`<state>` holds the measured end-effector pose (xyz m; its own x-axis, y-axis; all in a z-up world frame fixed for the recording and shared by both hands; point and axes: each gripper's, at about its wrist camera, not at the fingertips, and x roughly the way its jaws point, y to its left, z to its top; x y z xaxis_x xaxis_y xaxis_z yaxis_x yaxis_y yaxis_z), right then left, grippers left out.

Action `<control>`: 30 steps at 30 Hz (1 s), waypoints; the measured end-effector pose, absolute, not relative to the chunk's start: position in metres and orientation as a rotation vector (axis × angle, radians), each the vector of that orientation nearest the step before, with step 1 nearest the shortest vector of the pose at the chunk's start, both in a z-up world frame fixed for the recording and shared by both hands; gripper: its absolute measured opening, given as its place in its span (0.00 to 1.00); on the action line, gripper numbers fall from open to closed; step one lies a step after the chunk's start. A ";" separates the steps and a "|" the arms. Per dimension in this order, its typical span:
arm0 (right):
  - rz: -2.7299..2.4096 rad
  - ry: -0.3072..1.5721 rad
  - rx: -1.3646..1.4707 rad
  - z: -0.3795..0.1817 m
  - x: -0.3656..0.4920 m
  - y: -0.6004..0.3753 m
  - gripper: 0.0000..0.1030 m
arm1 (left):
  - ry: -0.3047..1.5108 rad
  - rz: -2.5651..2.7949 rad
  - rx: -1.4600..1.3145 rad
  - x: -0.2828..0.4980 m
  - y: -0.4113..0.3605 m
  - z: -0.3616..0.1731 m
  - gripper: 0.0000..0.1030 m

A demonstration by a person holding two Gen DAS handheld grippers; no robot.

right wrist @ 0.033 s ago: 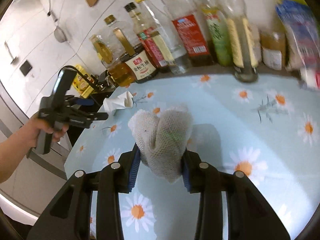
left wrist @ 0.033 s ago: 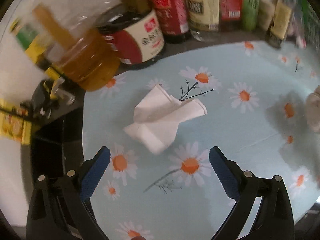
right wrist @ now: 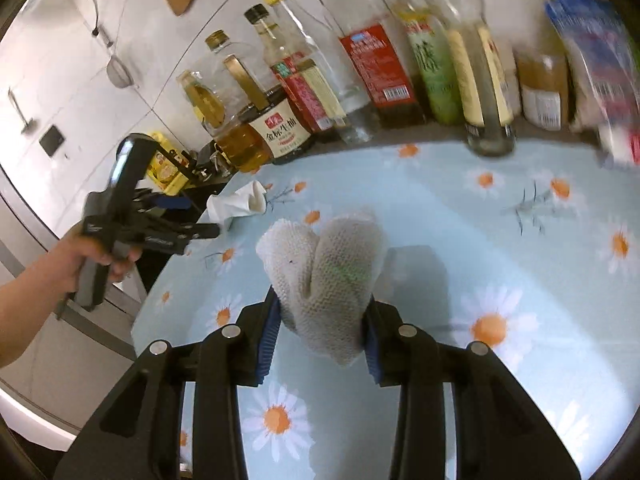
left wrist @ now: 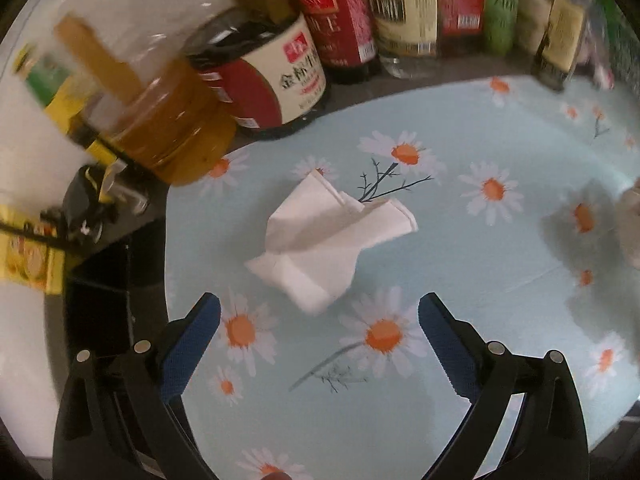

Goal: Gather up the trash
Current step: 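Grasp the white paper tissue with the left tool while the right tool holds the cloth, then carry both held items down over the black trash bin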

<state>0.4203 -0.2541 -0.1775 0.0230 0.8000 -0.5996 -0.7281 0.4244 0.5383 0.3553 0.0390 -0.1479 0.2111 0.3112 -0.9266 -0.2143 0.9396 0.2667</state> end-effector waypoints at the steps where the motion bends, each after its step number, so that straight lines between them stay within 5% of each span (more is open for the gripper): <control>1: 1.185 1.006 0.094 -0.180 0.419 -0.255 0.37 | 1.329 0.366 0.101 0.361 0.040 -0.152 0.93; 20: 1.161 1.072 0.125 -0.183 0.391 -0.257 0.37 | 1.509 0.250 0.169 0.405 0.061 -0.174 0.92; 23: 1.137 1.061 0.123 -0.180 0.380 -0.257 0.37 | 1.519 0.212 0.107 0.403 0.070 -0.178 0.61; 30: 1.046 1.049 0.122 -0.167 0.336 -0.251 0.37 | 1.430 0.109 0.148 0.384 0.068 -0.168 0.59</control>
